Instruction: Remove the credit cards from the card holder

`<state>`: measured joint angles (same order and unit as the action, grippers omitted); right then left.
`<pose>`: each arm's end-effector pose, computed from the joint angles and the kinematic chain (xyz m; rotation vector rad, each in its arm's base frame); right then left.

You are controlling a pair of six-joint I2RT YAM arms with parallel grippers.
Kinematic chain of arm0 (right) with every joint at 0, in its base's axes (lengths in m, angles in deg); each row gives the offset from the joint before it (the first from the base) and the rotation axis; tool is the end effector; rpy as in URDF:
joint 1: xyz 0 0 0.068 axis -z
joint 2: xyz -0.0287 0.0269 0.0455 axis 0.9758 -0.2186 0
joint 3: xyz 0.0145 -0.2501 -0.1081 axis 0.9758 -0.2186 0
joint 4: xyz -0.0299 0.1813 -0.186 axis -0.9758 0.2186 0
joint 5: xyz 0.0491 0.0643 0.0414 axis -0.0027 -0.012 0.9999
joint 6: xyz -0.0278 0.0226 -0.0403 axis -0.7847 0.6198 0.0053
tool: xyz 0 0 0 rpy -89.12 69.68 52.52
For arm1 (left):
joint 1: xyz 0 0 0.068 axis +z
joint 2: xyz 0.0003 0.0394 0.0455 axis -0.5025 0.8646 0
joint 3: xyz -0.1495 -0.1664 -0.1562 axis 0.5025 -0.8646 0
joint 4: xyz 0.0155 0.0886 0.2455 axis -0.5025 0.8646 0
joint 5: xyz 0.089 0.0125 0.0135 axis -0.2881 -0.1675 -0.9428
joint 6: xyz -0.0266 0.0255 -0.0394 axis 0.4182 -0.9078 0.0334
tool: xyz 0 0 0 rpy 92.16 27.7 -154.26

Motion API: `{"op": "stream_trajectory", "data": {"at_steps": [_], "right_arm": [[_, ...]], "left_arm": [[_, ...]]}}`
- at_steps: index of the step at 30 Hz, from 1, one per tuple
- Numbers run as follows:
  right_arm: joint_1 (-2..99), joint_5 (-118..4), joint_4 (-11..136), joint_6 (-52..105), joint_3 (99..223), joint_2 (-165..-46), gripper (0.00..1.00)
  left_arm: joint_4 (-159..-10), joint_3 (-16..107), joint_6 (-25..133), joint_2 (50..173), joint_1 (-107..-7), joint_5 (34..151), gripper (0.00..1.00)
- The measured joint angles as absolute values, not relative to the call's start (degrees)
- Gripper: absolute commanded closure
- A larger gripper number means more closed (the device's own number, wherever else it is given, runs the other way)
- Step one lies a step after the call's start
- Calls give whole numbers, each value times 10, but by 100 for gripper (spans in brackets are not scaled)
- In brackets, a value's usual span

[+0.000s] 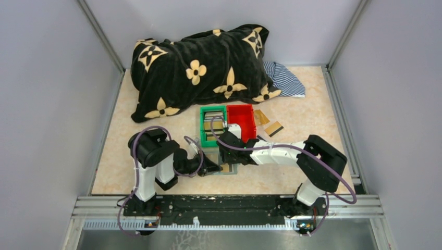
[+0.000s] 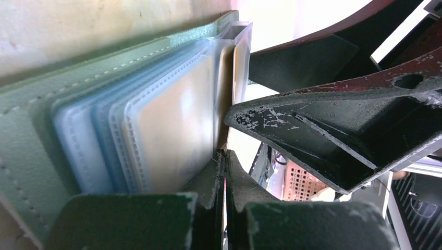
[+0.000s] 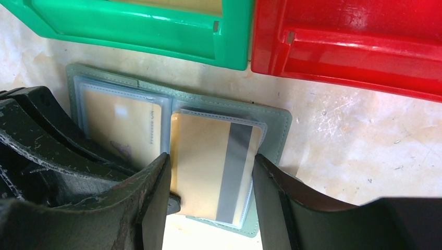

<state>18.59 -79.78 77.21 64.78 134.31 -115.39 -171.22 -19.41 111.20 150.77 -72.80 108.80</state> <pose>0.1663 0.2560 0.1653 -0.2048 2.5552 0.3718 0.1484 -0.1566 0.0683 -0.1546 2.2596 -1.6049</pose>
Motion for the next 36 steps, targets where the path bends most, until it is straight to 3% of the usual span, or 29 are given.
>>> {"op": "stream_trajectory", "data": {"at_steps": [7,14,18,19,27,36], "right_arm": [[183,-806,779,655,1329,-1128,52],[183,-812,774,669,1290,-1067,35],[188,-823,778,667,1290,-1056,34],[190,-825,779,667,1290,-1056,36],[194,-819,774,658,1289,-1056,85],[190,-792,748,667,1251,-1056,100]], "left_arm": [[-1713,-191,1115,1509,-728,1097,100],[-1713,-186,1117,1511,-728,1110,100],[-1713,-190,1124,1516,-725,1107,100],[-1713,-190,1124,1516,-725,1107,100],[-1713,-190,1126,1516,-724,1107,100],[-1713,-190,1128,1516,-724,1107,100]]}}
